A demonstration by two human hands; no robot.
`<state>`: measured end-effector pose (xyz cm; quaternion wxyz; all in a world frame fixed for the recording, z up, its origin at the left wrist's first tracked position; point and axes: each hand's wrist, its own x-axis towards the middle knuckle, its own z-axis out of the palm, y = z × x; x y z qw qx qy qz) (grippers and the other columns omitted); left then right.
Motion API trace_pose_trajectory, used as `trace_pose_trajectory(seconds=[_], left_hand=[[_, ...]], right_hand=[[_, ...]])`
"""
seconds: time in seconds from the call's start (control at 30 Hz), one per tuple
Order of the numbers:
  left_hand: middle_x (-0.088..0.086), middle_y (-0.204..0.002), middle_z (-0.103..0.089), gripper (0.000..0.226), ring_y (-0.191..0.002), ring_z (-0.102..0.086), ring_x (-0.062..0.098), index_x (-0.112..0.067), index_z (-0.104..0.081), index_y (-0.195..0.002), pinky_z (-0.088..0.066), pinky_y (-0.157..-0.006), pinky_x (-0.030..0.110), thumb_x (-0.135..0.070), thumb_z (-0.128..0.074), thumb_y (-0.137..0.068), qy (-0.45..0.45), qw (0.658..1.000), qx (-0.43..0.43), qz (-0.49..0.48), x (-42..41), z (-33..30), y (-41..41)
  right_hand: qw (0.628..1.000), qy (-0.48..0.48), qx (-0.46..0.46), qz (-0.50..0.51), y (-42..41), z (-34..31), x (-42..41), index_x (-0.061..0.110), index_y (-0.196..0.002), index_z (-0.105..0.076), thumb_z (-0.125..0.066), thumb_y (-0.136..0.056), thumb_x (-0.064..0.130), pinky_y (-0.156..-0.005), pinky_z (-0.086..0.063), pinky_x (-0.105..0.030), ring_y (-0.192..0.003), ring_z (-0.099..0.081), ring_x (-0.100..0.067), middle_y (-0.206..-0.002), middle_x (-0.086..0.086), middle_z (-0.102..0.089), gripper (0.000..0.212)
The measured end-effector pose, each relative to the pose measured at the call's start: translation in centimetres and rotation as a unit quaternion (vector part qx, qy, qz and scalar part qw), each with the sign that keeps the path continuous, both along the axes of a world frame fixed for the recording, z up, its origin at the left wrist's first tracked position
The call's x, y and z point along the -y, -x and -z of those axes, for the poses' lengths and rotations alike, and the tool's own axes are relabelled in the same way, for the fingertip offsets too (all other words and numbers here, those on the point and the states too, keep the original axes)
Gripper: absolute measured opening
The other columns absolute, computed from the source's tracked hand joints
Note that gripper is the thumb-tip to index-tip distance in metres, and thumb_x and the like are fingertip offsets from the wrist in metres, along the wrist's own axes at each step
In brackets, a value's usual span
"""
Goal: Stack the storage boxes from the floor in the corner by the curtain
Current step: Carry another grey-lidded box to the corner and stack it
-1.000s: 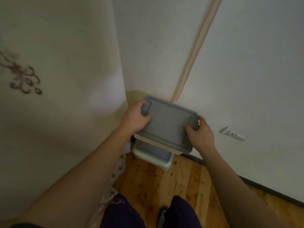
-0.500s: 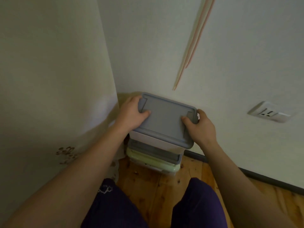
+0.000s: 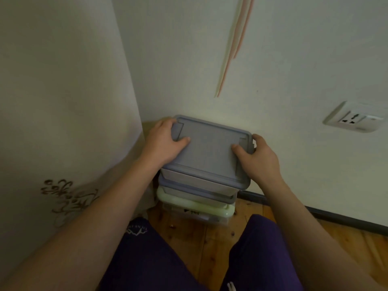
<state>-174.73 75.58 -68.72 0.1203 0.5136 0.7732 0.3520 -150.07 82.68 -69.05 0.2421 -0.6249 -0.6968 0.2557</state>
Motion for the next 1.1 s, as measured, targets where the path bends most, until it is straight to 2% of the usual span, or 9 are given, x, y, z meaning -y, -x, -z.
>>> trace_pose_trajectory(seconds=[0.1,0.37,0.47,0.67,0.8,0.87,0.93,1.1], left_hand=[[0.012,-0.134,-0.054,0.067,-0.122,-0.051,0.027,-0.01,-0.054,-0.134,-0.035,-0.099,0.027,-0.041,-0.076,-0.079,0.0,1.0,-0.01,0.004,0.2,0.1,0.0],[0.01,-0.139,-0.051,0.069,-0.126,-0.049,0.025,-0.013,-0.049,-0.14,-0.033,-0.099,0.025,-0.044,-0.072,-0.082,0.028,0.999,-0.021,0.014,0.6,-0.2,0.0],[0.011,-0.138,-0.052,0.068,-0.126,-0.049,0.025,-0.014,-0.049,-0.14,-0.033,-0.097,0.024,-0.044,-0.071,-0.083,0.024,0.999,-0.021,0.014,0.6,-0.3,0.1],[0.011,-0.138,-0.051,0.067,-0.126,-0.049,0.026,-0.015,-0.049,-0.139,-0.036,-0.102,0.03,-0.044,-0.071,-0.083,0.032,0.999,-0.012,0.015,0.8,-0.1,0.3],[0.007,-0.135,-0.056,0.065,-0.123,-0.053,0.024,-0.017,-0.051,-0.138,-0.042,-0.104,0.036,-0.044,-0.071,-0.083,0.036,0.998,0.009,0.043,0.4,-0.1,1.0],[0.007,-0.134,-0.057,0.064,-0.121,-0.055,0.024,-0.017,-0.051,-0.138,-0.044,-0.102,0.04,-0.044,-0.071,-0.083,0.038,0.998,0.023,0.052,0.1,0.2,1.2],[0.008,-0.134,-0.057,0.066,-0.121,-0.055,0.024,-0.018,-0.05,-0.139,-0.044,-0.102,0.04,-0.043,-0.071,-0.083,0.03,0.998,0.031,0.053,0.2,0.3,1.3],[0.006,-0.135,-0.056,0.068,-0.121,-0.054,0.022,-0.018,-0.046,-0.141,-0.043,-0.103,0.038,-0.041,-0.073,-0.083,0.019,0.997,0.057,0.043,0.2,0.5,1.0]], right_hand=[[1.0,-0.001,0.004,0.0,-0.1,0.2,0.1,0.021,-0.148,-0.038,-0.059,-0.086,0.062,-0.082,-0.048,-0.037,-0.109,-0.06,-0.03,-0.13,-0.011,-0.059,0.078],[1.0,0.0,0.003,-0.011,0.0,0.1,0.4,0.018,-0.146,-0.04,-0.06,-0.087,0.059,-0.077,-0.04,-0.031,-0.11,-0.059,-0.032,-0.13,-0.012,-0.06,0.074],[1.0,0.002,-0.007,-0.011,0.1,0.1,0.3,0.018,-0.147,-0.038,-0.059,-0.088,0.059,-0.077,-0.041,-0.032,-0.11,-0.06,-0.032,-0.131,-0.012,-0.059,0.075],[0.999,0.037,-0.027,-0.017,0.3,0.3,0.4,0.018,-0.148,-0.035,-0.056,-0.09,0.06,-0.078,-0.04,-0.03,-0.112,-0.059,-0.031,-0.132,-0.011,-0.058,0.075],[0.998,0.056,-0.025,-0.018,0.3,0.6,0.7,0.015,-0.144,-0.039,-0.051,-0.091,0.063,-0.076,-0.039,-0.031,-0.107,-0.059,-0.03,-0.129,-0.009,-0.06,0.073],[0.998,0.057,-0.019,-0.024,0.2,0.7,0.5,0.016,-0.143,-0.04,-0.05,-0.091,0.063,-0.075,-0.04,-0.031,-0.098,-0.058,-0.027,-0.125,-0.008,-0.061,0.071],[0.998,0.056,-0.025,-0.031,0.1,0.7,0.6,0.017,-0.14,-0.04,-0.05,-0.091,0.063,-0.074,-0.042,-0.033,-0.09,-0.054,-0.021,-0.122,-0.007,-0.061,0.068],[0.996,0.07,-0.004,-0.049,-0.1,0.7,0.2,0.016,-0.135,-0.041,-0.047,-0.091,0.066,-0.074,-0.044,-0.034,-0.087,-0.053,-0.021,-0.118,-0.007,-0.061,0.067]])
